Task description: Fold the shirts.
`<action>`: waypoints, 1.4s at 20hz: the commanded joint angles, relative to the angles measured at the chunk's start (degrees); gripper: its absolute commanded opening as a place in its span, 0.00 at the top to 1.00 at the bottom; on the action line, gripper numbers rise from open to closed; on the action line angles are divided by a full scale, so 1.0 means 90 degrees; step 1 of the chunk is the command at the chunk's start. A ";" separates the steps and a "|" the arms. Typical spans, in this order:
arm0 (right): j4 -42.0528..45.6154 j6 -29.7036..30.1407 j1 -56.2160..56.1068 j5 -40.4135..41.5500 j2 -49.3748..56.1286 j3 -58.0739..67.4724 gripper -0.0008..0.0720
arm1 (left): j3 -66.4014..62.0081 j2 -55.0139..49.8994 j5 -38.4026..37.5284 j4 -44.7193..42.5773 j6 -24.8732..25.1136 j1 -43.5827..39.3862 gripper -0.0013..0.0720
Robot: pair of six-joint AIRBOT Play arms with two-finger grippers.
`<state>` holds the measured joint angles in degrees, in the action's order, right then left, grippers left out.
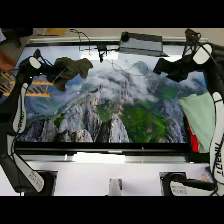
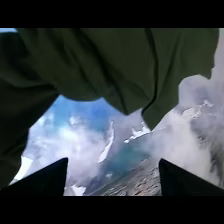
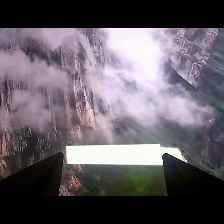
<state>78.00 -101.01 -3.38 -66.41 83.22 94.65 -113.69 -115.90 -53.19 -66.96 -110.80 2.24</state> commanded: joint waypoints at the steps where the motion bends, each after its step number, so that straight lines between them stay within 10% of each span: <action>1: -0.0165 0.0002 -0.0005 -0.0182 0.0000 -0.0002 0.08 | -0.0238 -0.0724 0.1117 0.1270 0.0236 0.0051 0.00; 6: -0.0236 0.0005 -0.0005 -0.0352 0.0000 -0.0002 0.08 | -0.0236 -0.1156 0.1807 0.1280 -0.0357 -0.0075 0.00; 11: -0.0233 0.0007 -0.0005 -0.0534 0.0000 -0.0002 0.08 | -0.0245 -0.1241 0.2348 0.1292 -0.0554 -0.0049 0.93; 13: -0.0228 0.0202 -0.0005 -0.0629 0.0000 -0.0002 0.08 | -0.0245 -0.1027 0.2290 0.1326 -0.0245 -0.0087 0.94; 21: 0.0551 0.1700 -0.0005 -0.0265 -0.0440 0.0374 0.08 | -0.0240 0.2705 0.2047 0.1275 0.3915 -0.1360 0.94; 25: 0.2086 0.1501 -0.0005 -0.0182 -0.1795 0.0750 0.08 | -0.0228 0.4532 0.1137 0.0474 0.3976 -0.2528 0.94; 28: 0.2327 0.1253 -0.0005 -0.0369 -0.2873 0.0767 0.08 | 0.0284 0.4998 0.0163 -0.0151 0.2943 -0.3451 0.94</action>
<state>93.69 -88.03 -3.38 -68.60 65.06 100.73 -114.06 -76.99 -42.92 -62.13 -79.44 -21.54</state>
